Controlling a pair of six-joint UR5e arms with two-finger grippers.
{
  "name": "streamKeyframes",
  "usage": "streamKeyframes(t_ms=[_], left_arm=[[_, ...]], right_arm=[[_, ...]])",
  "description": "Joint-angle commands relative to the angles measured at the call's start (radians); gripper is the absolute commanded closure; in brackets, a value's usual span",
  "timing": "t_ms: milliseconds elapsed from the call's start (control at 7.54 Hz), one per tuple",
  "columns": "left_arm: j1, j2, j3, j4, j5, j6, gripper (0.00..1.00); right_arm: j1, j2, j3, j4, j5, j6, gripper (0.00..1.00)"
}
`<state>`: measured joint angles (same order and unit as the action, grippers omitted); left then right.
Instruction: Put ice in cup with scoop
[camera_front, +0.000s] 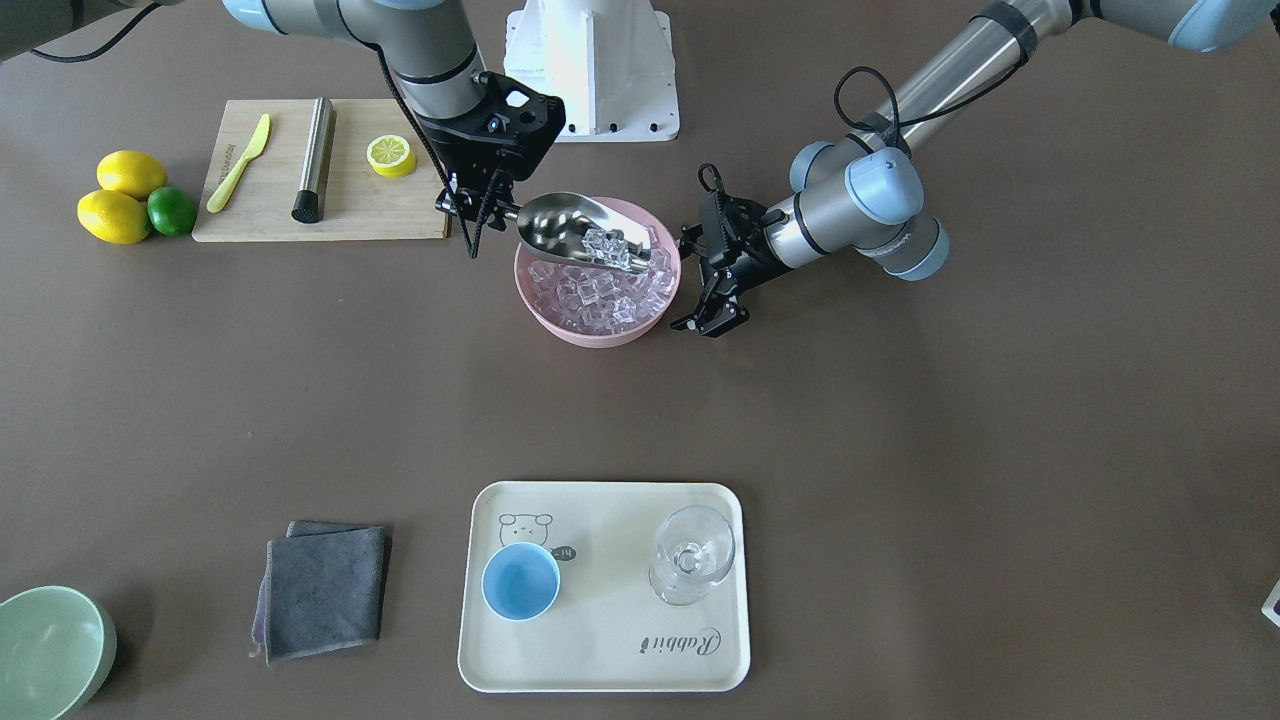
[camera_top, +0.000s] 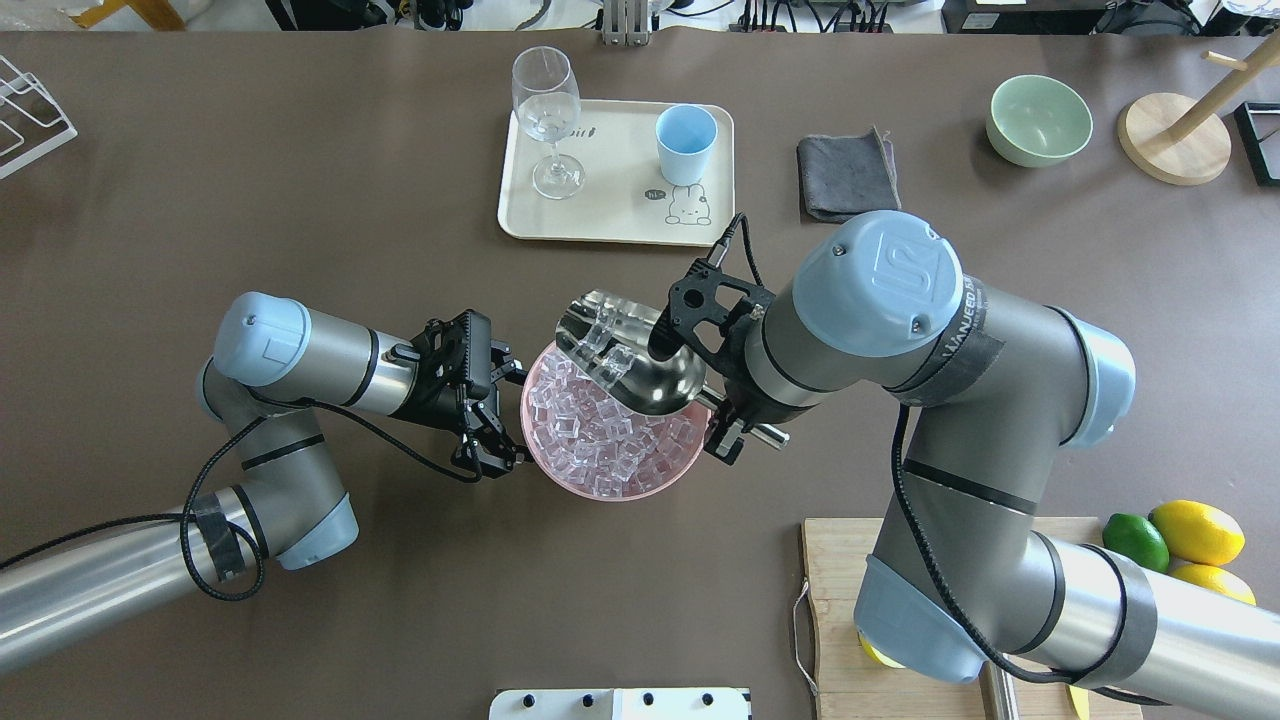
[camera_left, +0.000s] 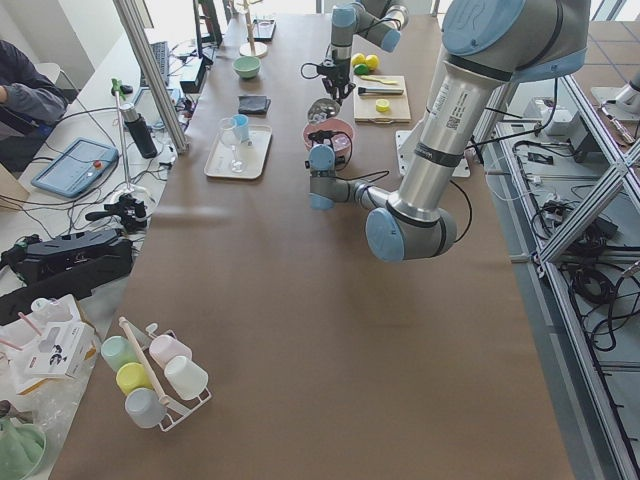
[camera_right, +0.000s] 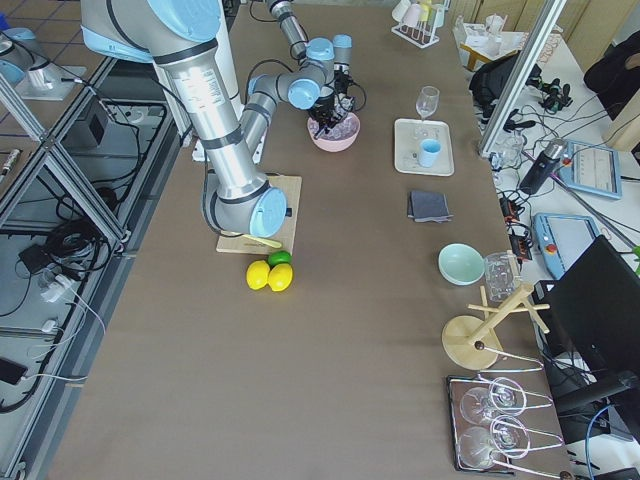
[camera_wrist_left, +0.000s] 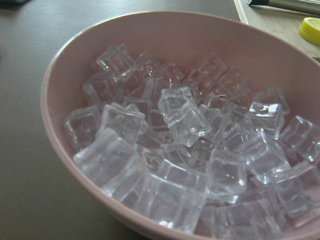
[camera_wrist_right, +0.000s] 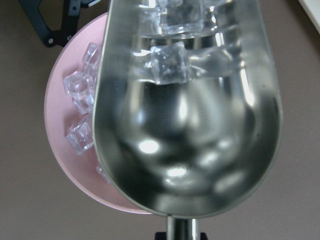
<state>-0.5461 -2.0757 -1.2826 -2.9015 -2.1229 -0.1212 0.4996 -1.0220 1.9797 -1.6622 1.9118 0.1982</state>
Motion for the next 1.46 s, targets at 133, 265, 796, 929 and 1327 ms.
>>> streamKeyframes(t_ms=[133, 265, 796, 929, 1327], left_arm=[[-0.023, 0.029, -0.049, 0.019, -0.003, 0.000, 0.02], [-0.024, 0.057, -0.093, 0.048, -0.003, 0.000, 0.02], [-0.061, 0.137, -0.210, 0.175, 0.001, 0.000, 0.02], [-0.077, 0.158, -0.243, 0.224, 0.001, 0.000, 0.02], [-0.171, 0.236, -0.392, 0.483, 0.009, 0.000, 0.02]], right_arm=[[0.083, -0.113, 0.016, 0.290, 0.016, 0.160, 1.00], [0.088, -0.134, 0.014, 0.355, 0.015, 0.212, 1.00], [0.219, -0.113, -0.054, 0.155, 0.154, 0.192, 1.00], [0.270, -0.057, -0.083, 0.018, 0.235, 0.167, 1.00], [0.336, -0.017, -0.110, -0.207, 0.271, 0.121, 1.00]])
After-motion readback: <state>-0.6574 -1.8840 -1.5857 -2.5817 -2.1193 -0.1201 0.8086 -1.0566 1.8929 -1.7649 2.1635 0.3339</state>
